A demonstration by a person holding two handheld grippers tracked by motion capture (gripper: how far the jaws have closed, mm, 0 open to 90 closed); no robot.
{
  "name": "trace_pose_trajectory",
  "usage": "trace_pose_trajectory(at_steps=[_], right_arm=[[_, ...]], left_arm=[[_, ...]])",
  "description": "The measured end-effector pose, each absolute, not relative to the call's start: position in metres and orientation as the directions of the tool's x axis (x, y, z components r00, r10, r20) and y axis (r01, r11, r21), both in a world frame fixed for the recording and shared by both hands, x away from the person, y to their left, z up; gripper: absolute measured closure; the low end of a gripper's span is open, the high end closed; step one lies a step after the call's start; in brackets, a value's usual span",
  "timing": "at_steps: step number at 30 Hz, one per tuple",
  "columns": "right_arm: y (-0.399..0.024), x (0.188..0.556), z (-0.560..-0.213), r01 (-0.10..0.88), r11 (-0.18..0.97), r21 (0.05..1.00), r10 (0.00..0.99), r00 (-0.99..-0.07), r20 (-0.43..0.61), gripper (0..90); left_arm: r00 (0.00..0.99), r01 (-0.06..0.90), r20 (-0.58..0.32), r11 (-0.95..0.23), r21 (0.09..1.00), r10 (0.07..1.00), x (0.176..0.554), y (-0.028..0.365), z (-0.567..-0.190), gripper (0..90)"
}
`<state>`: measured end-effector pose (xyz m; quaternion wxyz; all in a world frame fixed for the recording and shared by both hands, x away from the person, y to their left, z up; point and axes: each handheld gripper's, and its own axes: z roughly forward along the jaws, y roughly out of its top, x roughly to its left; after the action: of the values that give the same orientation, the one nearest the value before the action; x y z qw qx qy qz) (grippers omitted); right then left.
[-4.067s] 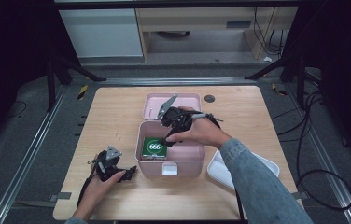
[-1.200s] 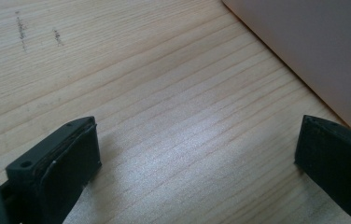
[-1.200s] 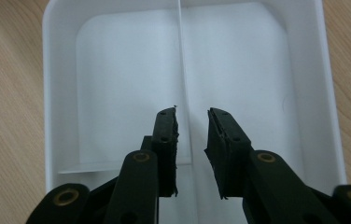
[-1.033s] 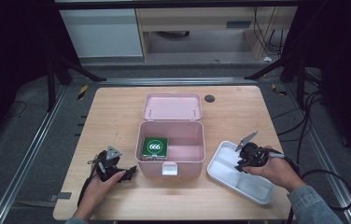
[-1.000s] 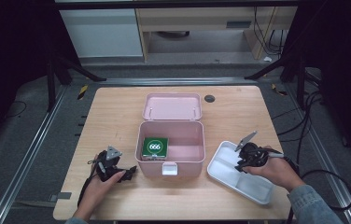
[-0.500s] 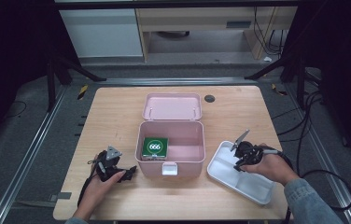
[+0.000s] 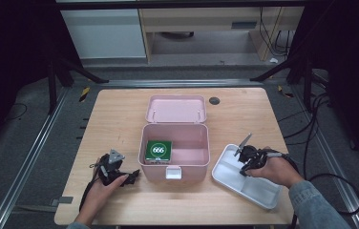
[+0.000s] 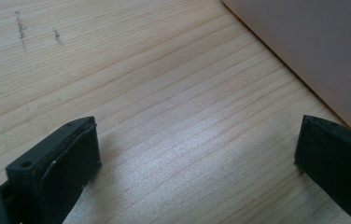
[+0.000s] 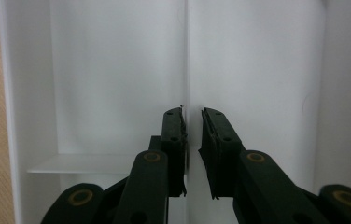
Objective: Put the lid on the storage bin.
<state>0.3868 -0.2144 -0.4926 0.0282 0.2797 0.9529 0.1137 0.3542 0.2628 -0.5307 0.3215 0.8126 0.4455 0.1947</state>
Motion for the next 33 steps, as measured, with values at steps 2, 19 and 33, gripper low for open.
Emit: trace_pose_trajectory(at_steps=[2, 19, 33], right_arm=[[-0.214, 0.387, -0.493, 0.528, 0.818, 0.229, 0.540, -0.842, 0.014, 80.7], [-0.231, 0.386, -0.481, 0.530, 0.776, 0.342, 0.548, -0.835, 0.051, 89.5], [-0.256, 0.390, -0.437, 0.534, 0.684, 0.498, 0.601, -0.799, 0.031, 89.7]], left_arm=[[0.527, 0.599, 0.030, -0.396, 0.696, 0.849, 0.354, 0.263, -0.531, 0.0], [0.528, 0.599, 0.030, -0.398, 0.695, 0.848, 0.354, 0.263, -0.531, 0.0], [0.528, 0.600, 0.029, -0.397, 0.695, 0.849, 0.354, 0.263, -0.531, 0.0]])
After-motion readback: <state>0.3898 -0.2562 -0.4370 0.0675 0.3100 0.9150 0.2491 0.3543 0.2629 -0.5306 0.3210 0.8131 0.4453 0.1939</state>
